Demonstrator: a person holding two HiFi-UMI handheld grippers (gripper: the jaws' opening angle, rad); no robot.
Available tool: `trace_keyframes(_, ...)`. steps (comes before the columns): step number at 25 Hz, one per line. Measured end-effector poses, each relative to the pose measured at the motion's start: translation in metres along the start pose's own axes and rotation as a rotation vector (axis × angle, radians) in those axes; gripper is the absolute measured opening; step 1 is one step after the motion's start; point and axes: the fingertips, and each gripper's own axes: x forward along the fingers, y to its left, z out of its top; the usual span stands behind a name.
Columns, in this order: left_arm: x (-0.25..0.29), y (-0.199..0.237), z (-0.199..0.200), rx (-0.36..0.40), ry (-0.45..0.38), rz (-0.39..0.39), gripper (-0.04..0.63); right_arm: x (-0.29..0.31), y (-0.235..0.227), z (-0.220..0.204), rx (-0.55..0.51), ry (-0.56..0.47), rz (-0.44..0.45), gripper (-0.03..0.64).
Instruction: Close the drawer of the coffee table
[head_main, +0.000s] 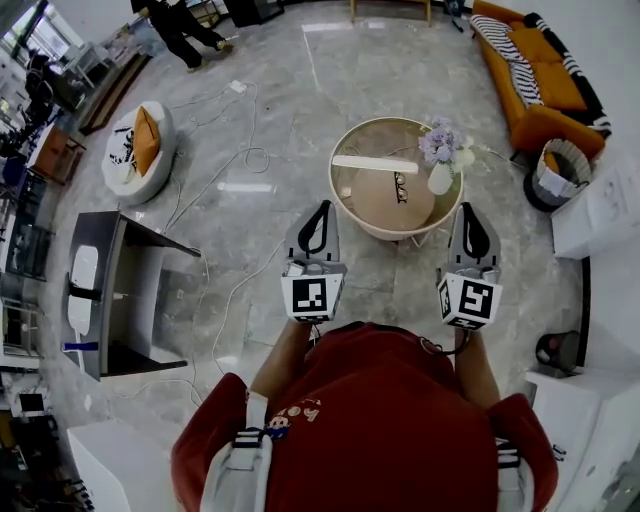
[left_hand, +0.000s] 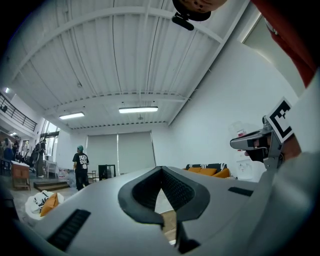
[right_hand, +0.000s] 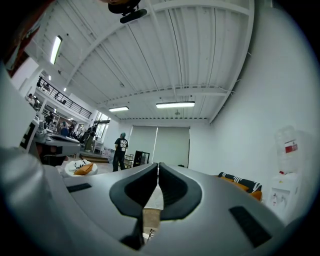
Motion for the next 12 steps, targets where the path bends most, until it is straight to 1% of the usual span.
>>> trace_keyframes(2, 0.0, 0.004, 0.002, 0.006, -0.01, 0.009, 0.014, 0.003, 0.004, -0.001, 0.003, 0.002, 0.009, 0.025)
trace_keyframes(8, -0.007, 0.017, 0.005, 0.016, 0.0, 0.028, 0.014, 0.011, 0.021, 0.004, 0.018, -0.008, 0.029, 0.025)
trace_keyframes(9, -0.008, 0.019, 0.006, 0.022, -0.011, 0.032, 0.014, 0.012, 0.023, 0.004, 0.018, -0.009, 0.032, 0.025)
trace_keyframes(12, -0.009, 0.025, 0.009, 0.037, -0.077, 0.047, 0.014, 0.012, 0.028, 0.004, 0.018, -0.01, 0.039, 0.025)
